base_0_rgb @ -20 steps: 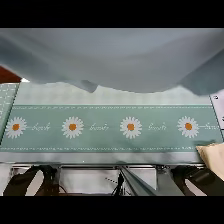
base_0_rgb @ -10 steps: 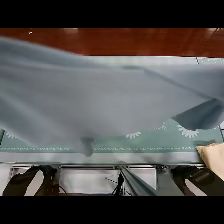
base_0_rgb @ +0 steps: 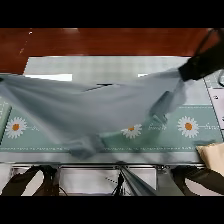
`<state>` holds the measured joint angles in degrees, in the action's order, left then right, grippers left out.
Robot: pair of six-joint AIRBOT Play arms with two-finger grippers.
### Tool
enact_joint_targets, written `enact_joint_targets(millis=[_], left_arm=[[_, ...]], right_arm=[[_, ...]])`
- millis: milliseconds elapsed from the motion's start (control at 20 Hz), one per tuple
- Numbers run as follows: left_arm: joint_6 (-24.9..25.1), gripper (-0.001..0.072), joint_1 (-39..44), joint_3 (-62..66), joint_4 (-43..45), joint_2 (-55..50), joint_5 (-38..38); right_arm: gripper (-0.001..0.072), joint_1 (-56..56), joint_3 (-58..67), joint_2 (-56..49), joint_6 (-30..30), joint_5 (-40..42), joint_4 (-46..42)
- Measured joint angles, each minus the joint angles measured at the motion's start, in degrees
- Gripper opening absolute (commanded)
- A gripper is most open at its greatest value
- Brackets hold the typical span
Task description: Fold the shirts.
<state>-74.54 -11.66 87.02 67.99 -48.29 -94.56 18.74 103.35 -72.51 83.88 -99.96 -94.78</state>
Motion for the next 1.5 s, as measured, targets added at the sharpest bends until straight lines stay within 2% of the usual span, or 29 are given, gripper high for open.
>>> enact_joint_targets(millis=[350, 750, 850, 900, 950, 1000, 1150, 1300, 1500], left_arm=[[4.1, 0.0026, 0.5, -16.0, -0.1, -10.6, 21.3], [4.8, 0.0027, 6.0, -19.8, -0.6, -26.0, 31.0], [4.7, 0.0042, 7.5, -20.0, -0.7, -29.2, 31.7], [4.1, 0.0149, 7.9, -20.0, -0.7, -30.1, 31.6], [3.5, 0.0301, 8.1, -19.8, -0.7, -30.8, 31.7], [2.9, 0.0385, 8.1, -19.1, -0.7, -31.3, 31.5], [1.8, 0.0398, 6.1, -14.9, -0.5, -31.9, 26.5], [-1.5, 0.0398, 2.1, -11.5, -0.3, -30.7, 18.6], [-2.8, 0.0404, -3.4, -17.6, -0.3, -24.1, 12.8]], right_arm=[[0.0032, -7.5, 0.0, -18.1, -2.5, 17.3, 1.9], [0.0034, -11.8, 0.0, -29.6, -2.2, 24.4, 7.7], [0.0054, -12.0, 0.0, -31.3, -1.8, 24.9, 9.3], [0.0190, -12.1, 0.0, -31.8, -1.7, 25.0, 9.8], [0.0348, -12.1, 0.1, -32.1, -1.5, 25.2, 10.3], [0.0428, -12.3, 0.3, -32.0, -1.7, 25.2, 10.6], [0.0438, -12.6, 1.2, -29.2, -4.0, 23.8, 9.0], [0.0438, -13.9, 1.6, -23.6, -4.6, 21.4, 3.8], [0.0438, -20.9, -1.7, -17.3, -4.3, 16.3, 3.1]])
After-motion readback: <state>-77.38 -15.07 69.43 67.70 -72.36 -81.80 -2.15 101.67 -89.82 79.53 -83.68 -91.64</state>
